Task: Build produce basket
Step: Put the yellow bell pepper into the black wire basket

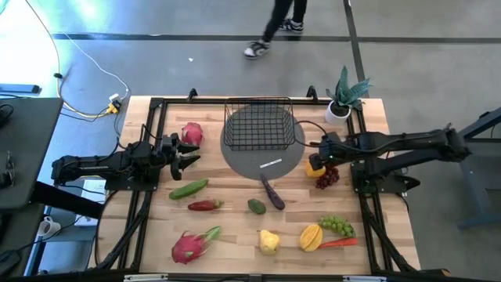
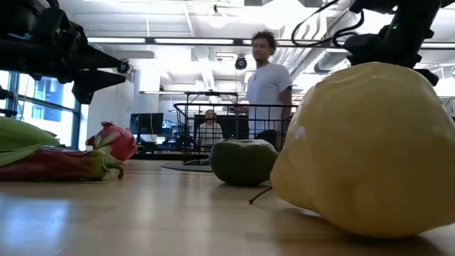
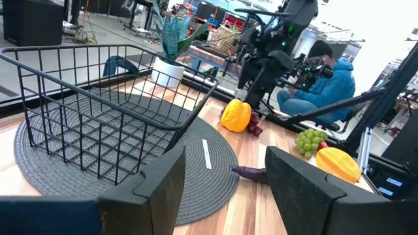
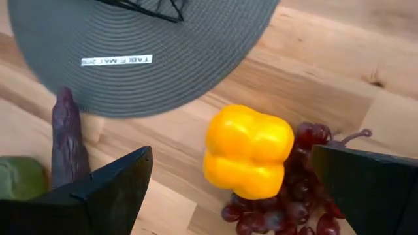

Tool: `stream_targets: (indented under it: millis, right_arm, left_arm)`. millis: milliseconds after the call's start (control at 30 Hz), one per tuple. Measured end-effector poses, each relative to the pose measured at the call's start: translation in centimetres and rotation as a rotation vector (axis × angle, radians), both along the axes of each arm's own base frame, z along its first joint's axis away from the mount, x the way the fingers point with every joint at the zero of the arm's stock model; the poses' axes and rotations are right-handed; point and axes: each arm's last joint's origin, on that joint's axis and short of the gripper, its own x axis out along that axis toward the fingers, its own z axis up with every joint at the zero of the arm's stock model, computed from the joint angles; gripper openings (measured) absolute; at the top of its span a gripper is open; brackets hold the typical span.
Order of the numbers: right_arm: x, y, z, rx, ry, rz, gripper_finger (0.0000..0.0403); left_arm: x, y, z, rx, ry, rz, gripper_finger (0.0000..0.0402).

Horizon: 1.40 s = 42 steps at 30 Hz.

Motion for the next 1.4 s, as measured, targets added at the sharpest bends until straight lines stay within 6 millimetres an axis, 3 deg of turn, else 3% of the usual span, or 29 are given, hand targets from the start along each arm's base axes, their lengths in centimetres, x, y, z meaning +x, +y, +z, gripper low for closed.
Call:
stream_targets:
  millis: [933, 1167, 1400]
  right_arm:
    - [4.3, -0.1, -5.5, 0.074, 0.215, -0.201, 0.0391]
    - [5.1, 0.0, -6.6, 0.106, 0.229, -0.209, 0.0323]
    - [5.3, 0.0, -6.1, 0.114, 0.180, -0.204, 0.0256]
  left_arm:
    - [0.0, 0.0, 0.0, 0.000, 0.000, 0.000, 0.0200]
    - [0.0, 0.0, 0.0, 0.000, 0.000, 0.000, 0.0200]
    - [0.0, 0.0, 0.0, 0.000, 0.000, 0.000, 0.0200]
